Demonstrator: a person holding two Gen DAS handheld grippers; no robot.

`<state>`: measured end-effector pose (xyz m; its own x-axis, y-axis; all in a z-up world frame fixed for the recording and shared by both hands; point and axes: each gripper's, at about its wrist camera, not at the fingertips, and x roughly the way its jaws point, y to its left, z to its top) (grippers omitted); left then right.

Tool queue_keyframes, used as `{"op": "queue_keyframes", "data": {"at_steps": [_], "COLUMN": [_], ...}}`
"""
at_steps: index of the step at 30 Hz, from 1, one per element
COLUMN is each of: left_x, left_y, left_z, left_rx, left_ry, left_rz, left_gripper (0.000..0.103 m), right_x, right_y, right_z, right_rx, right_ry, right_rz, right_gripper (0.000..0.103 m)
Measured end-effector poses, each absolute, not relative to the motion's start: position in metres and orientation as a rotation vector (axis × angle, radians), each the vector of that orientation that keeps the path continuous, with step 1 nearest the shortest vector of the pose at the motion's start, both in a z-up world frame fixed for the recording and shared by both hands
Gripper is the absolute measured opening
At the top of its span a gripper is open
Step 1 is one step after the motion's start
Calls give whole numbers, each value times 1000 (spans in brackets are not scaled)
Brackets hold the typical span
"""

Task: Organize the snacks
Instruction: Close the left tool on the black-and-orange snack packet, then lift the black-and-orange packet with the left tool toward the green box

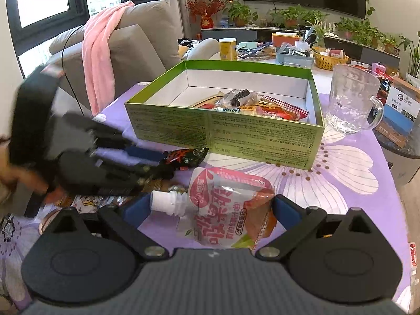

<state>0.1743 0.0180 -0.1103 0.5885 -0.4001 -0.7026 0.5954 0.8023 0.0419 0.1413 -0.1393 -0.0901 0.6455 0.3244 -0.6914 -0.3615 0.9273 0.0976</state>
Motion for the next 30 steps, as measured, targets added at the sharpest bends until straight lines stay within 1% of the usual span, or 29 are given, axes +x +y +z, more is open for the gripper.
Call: {"op": "queue_keyframes", "data": {"at_steps": [1, 4, 7, 9, 10, 15, 18, 19, 20, 23, 25, 30], "left_x": [166, 142, 131, 135, 141, 186, 192, 194, 197, 206, 204, 181], "left_y": [19, 21, 17, 10, 7, -9, -14, -13, -12, -3, 3, 22], "left_z": [-110, -106, -98, -93, -92, -98, -106, -105, -104, -101, -99, -97], "left_rx": [265, 234, 300, 415, 463, 615, 699, 707, 699, 581, 507, 291], "left_ry": [749, 785, 728, 624, 597, 618, 593, 595, 611, 692, 722, 762], "left_rz": [-591, -590, -564, -543, -538, -641, -721, -747, -766, -800, -786, -763], "left_gripper": [21, 21, 22, 31, 37, 38, 39, 37, 32, 28, 21, 19], "right_x": [141, 140, 139, 138, 137, 133, 132, 133, 133, 135, 135, 132], "right_y": [-139, -140, -142, -141, -141, -140, -141, -141, -141, -142, -143, -142], "right_z": [-90, -90, -90, -90, -89, -88, -87, -87, -87, -88, -88, -87], "right_rx": [-51, -49, -40, -40, -39, -32, -31, -31, -30, -22, -11, -11], "right_ry": [777, 774, 772, 771, 772, 778, 778, 779, 780, 783, 783, 780], "right_rz": [391, 393, 393, 392, 392, 403, 400, 399, 397, 391, 390, 397], "right_gripper": [77, 77, 77, 77, 77, 77, 77, 77, 77, 77, 77, 77]}}
